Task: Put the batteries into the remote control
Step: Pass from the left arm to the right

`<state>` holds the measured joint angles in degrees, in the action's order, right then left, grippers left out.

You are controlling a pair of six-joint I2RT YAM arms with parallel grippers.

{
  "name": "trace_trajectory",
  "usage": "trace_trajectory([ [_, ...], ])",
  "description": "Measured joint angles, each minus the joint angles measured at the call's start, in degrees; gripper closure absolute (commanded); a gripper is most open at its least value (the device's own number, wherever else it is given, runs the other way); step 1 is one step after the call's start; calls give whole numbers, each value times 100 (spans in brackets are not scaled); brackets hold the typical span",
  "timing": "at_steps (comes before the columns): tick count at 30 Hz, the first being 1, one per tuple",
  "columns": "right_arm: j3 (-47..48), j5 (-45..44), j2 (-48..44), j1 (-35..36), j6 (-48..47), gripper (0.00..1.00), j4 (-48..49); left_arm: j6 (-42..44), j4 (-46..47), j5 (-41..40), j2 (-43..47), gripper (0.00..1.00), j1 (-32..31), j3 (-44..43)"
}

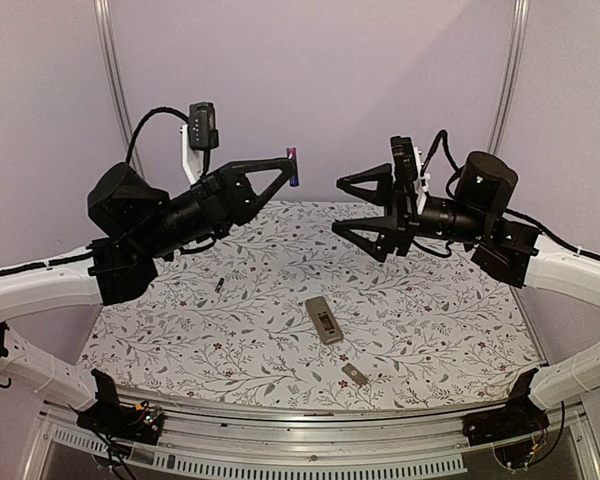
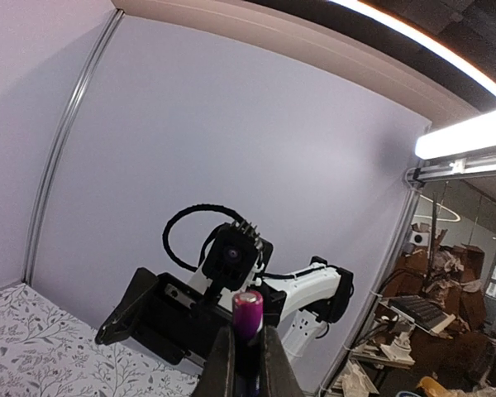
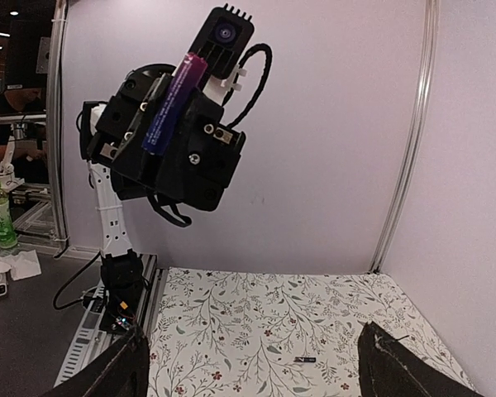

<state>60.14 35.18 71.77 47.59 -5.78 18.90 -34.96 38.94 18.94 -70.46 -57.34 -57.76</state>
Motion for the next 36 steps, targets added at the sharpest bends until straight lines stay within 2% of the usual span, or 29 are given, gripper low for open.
trace_trajectory([
  [7, -96, -125, -162, 0, 15, 14, -59, -24, 105, 306, -118, 100, 9, -4],
  [17, -96, -240, -260, 0, -98, 14, -170, 1757, -872, 527, -20, 100, -155, -433],
  [36, -96, -361, -260, 0, -271, 14, -361, 2881, -1823, 483, 39, 100, -262, -520],
])
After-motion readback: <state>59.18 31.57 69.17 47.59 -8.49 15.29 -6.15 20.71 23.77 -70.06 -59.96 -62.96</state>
